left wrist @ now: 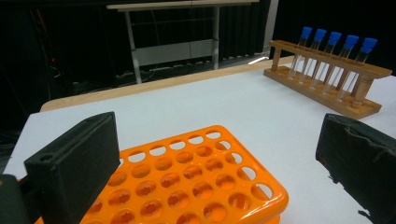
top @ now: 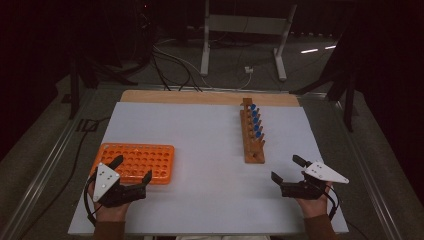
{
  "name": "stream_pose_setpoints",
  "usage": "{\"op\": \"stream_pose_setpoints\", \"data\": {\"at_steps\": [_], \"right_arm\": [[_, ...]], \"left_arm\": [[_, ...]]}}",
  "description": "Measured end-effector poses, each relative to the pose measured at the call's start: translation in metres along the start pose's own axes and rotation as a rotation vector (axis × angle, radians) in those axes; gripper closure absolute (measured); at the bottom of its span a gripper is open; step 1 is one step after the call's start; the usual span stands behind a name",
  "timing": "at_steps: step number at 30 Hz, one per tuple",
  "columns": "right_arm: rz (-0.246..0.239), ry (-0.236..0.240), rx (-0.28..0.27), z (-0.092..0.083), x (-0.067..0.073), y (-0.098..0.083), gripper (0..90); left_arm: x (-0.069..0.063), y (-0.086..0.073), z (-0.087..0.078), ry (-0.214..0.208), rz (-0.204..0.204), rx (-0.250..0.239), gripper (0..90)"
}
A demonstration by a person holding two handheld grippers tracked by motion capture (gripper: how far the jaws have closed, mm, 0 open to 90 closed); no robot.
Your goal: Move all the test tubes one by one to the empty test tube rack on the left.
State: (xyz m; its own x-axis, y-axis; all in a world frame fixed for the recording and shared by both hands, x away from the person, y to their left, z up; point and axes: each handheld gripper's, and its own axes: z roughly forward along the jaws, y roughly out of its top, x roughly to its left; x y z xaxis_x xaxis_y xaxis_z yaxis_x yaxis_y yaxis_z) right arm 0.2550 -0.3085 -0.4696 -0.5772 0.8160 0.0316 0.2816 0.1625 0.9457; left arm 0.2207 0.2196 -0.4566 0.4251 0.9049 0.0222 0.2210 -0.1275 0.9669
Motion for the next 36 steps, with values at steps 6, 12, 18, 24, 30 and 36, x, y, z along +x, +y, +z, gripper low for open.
{"op": "stream_pose_setpoints", "data": {"at_steps": [6, 12, 18, 24, 30, 36], "right_arm": [[0.002, 0.012, 0.01, 0.0, 0.001, -0.001, 0.0], [0.015, 0.022, 0.003, 0.0, 0.002, 0.004, 0.1], [0.041, 0.053, -0.002, 0.002, 0.003, 0.014, 0.1], [0.032, 0.057, 0.004, 0.013, 0.004, 0.028, 2.3], [0.014, 0.063, -0.004, 0.026, 0.0, 0.042, 3.5], [0.017, 0.074, -0.004, 0.045, -0.007, 0.053, 5.9]], "left_arm": [[0.001, 0.001, -0.001, 0.015, -0.006, -0.007, 0.8], [0.001, 0.001, 0.0, 0.019, 0.002, 0.0, 0.8], [-0.001, -0.002, 0.003, 0.027, 0.008, 0.019, 0.8], [-0.001, -0.001, 0.002, 0.031, -0.01, 0.002, 0.8], [-0.003, -0.001, 0.001, 0.033, -0.001, 0.007, 0.8], [-0.002, -0.002, 0.002, 0.033, -0.017, 0.002, 0.8]]}}
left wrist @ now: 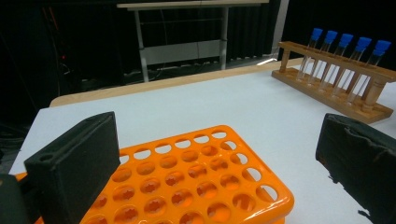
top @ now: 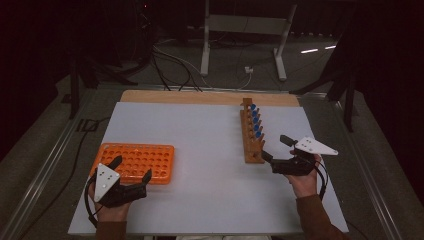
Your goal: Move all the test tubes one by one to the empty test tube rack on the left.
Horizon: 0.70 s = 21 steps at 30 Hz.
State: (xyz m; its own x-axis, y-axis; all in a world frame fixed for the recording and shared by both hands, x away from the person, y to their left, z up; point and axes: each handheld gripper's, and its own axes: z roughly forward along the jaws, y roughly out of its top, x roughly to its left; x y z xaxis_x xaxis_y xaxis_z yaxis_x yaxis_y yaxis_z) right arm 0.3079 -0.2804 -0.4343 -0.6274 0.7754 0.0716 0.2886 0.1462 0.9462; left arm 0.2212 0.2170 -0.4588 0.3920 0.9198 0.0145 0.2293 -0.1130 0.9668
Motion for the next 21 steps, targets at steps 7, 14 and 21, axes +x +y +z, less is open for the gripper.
{"op": "stream_pose_setpoints", "data": {"at_steps": [7, 14, 21], "right_arm": [[-0.02, -0.011, 0.039, 0.017, -0.008, 0.008, 8.3], [-0.009, -0.005, 0.086, 0.036, -0.015, 0.003, 17.3], [-0.007, -0.003, 0.12, 0.06, -0.017, -0.004, 49.7]], "left_arm": [[-0.001, -0.002, 0.002, -0.003, 0.003, 0.012, 0.8], [-0.002, -0.003, 0.004, -0.009, 0.006, 0.02, 0.8], [-0.003, -0.003, 0.006, -0.014, 0.006, 0.026, 0.8]]}}
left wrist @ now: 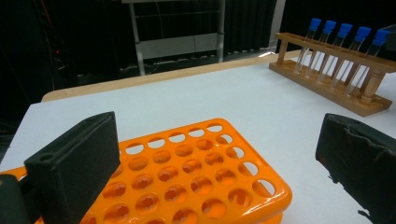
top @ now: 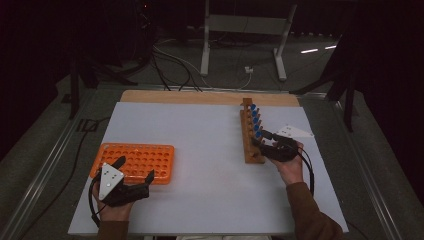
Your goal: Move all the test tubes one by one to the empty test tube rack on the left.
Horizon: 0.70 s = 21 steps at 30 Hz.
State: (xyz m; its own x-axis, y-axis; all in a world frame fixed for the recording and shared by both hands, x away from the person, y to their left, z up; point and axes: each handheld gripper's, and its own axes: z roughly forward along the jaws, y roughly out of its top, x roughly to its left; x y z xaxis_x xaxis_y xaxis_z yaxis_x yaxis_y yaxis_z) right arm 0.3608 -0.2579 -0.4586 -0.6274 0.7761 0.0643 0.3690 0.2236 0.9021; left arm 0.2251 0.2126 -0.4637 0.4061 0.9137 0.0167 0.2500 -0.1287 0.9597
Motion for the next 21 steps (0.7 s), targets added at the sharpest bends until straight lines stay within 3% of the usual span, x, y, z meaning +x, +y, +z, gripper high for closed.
{"op": "stream_pose_setpoints", "data": {"at_steps": [5, 11, 21], "right_arm": [[-0.001, -0.006, 0.015, 0.007, -0.002, -0.002, 65.1], [-0.022, -0.008, 0.025, 0.012, 0.001, -0.002, 73.7], [-0.025, -0.042, 0.058, 0.02, 0.004, -0.001, 76.5]], "left_arm": [[0.001, 0.0, 0.0, 0.0, -0.001, 0.0, 0.8], [0.0, 0.0, 0.001, -0.004, 0.002, 0.005, 0.8], [0.0, 0.0, 0.003, -0.014, 0.009, 0.017, 0.8]]}}
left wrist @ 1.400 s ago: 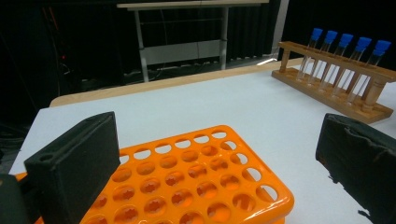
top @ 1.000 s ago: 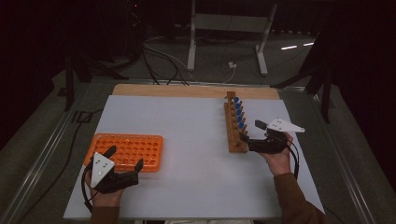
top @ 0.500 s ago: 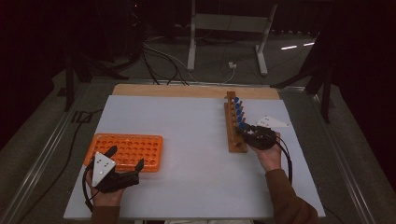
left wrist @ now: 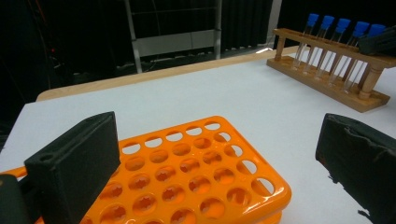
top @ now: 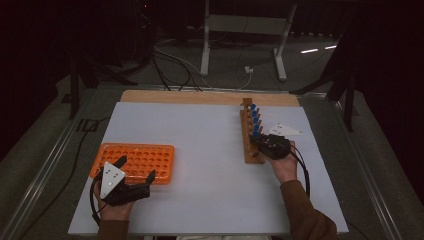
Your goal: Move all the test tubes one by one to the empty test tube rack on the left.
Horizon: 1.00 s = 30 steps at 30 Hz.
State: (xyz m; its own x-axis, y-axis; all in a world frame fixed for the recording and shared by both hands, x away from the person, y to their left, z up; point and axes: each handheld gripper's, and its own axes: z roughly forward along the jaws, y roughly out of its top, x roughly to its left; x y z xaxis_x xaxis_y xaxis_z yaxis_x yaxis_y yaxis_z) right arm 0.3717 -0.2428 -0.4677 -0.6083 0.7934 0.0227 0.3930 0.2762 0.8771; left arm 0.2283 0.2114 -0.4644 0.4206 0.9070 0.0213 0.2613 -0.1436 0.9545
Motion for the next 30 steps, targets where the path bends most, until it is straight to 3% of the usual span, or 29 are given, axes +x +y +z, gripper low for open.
{"op": "stream_pose_setpoints", "data": {"at_steps": [8, 12, 17, 30], "right_arm": [[0.002, 0.009, -0.015, -0.004, 0.0, 0.004, 76.7], [-0.003, 0.013, -0.021, -0.008, -0.001, 0.008, 76.7], [-0.01, 0.004, -0.004, -0.012, -0.001, 0.016, 76.8], [-0.013, 0.013, -0.037, -0.029, -0.003, 0.035, 76.8]], "left_arm": [[-0.002, 0.0, 0.002, -0.006, 0.012, 0.014, 1.4], [-0.004, 0.002, 0.003, -0.018, -0.005, 0.016, 1.4], [-0.01, 0.006, 0.003, -0.038, 0.014, 0.01, 1.4], [-0.015, 0.021, 0.012, -0.089, 0.048, -0.019, 0.7]]}}
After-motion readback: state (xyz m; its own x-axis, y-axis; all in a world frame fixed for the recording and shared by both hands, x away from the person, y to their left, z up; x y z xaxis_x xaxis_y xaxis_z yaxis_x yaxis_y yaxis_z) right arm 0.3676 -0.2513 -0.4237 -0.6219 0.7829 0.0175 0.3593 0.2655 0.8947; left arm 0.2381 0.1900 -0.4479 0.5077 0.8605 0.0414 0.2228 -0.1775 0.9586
